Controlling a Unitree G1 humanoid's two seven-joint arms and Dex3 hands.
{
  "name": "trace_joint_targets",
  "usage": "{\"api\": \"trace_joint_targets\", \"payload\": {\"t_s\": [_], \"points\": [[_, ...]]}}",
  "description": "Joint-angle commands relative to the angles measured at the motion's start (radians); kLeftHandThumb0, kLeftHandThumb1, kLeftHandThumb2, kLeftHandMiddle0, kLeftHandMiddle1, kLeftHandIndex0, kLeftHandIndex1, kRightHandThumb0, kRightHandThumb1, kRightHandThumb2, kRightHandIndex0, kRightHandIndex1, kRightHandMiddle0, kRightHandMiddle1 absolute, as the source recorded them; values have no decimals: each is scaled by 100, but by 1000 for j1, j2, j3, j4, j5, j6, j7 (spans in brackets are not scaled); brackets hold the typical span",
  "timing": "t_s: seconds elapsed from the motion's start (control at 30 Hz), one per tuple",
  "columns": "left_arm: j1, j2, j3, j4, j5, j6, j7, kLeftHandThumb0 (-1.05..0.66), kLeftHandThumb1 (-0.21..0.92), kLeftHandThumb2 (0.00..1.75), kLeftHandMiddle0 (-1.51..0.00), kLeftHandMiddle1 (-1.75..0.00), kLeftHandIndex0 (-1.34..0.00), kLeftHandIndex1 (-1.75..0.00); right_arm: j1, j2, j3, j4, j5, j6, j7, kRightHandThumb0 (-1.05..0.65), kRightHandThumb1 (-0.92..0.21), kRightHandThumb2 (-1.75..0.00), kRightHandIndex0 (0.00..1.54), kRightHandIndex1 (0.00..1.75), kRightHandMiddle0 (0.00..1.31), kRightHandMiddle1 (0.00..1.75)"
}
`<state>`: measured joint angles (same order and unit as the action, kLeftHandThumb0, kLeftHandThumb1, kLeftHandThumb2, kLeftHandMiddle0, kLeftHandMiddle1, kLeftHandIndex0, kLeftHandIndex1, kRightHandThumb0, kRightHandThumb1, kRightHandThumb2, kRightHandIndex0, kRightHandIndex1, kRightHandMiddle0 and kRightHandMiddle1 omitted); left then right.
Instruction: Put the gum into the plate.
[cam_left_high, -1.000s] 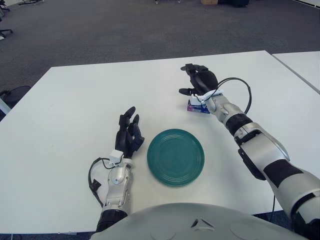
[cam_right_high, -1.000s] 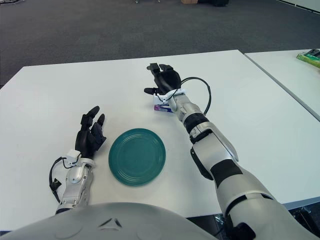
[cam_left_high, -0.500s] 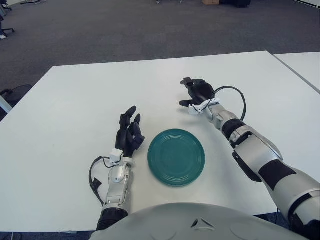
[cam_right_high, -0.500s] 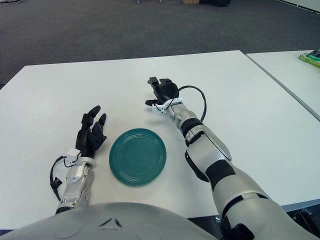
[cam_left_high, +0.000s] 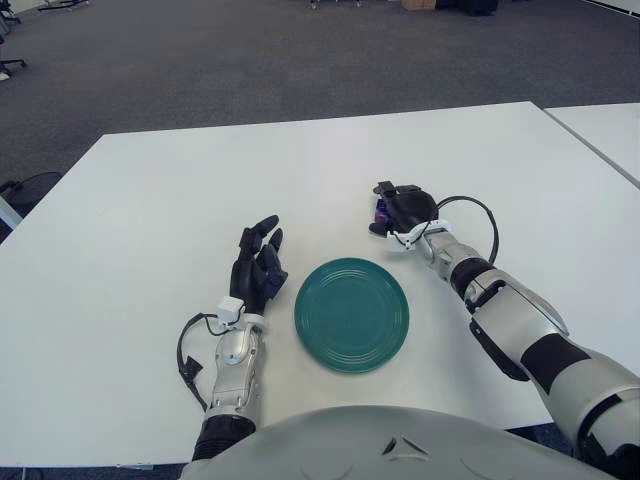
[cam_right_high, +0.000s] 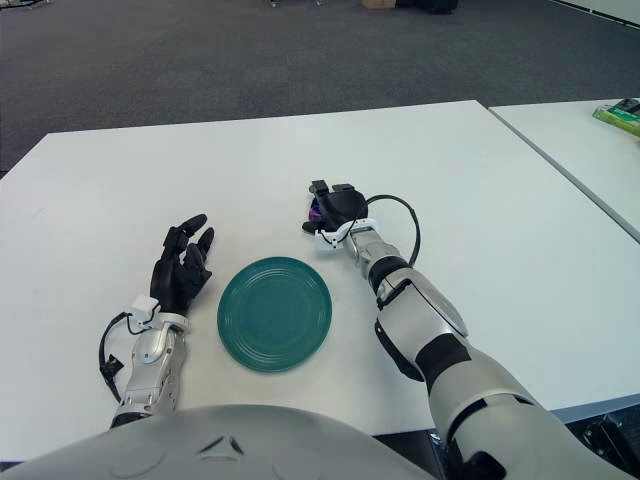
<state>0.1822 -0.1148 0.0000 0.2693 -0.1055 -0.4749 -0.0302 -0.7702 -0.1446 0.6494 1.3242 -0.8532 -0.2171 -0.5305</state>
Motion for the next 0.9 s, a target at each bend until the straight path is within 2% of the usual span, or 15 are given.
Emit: {"api": "trace_joint_targets", "payload": {"t_s": [0.0, 0.27, 0.7, 0.83, 0.87], "points": [[20, -8, 0, 53, 0, 36, -4, -77, 92, 84, -53, -4, -29, -101, 39, -7, 9, 41, 1, 36, 50, -76, -92, -68, 49, 1, 0, 69], [21, -10, -3, 56, 0, 24, -6, -75, 92, 80, -53, -2, -26, -101, 51, -26, -3, 63, 19, 91, 123, -76, -92, -66, 52, 2, 0, 70], [30, -12, -11, 37, 14, 19, 2, -70, 92, 77, -52, -1, -20, -94, 54, -55, 0, 63, 10, 111, 161, -74, -92, -64, 55, 3, 0, 69], [31, -13, -14, 32, 20, 21, 6, -68, 92, 77, -52, -1, -18, -92, 53, -62, 16, 62, -4, 106, 164, -74, -92, -66, 58, 3, 2, 79], [30, -14, -14, 31, 21, 22, 7, -67, 92, 77, -52, -2, -18, -91, 53, -64, 21, 62, -7, 104, 164, -74, -92, -66, 64, 7, 5, 92]]}}
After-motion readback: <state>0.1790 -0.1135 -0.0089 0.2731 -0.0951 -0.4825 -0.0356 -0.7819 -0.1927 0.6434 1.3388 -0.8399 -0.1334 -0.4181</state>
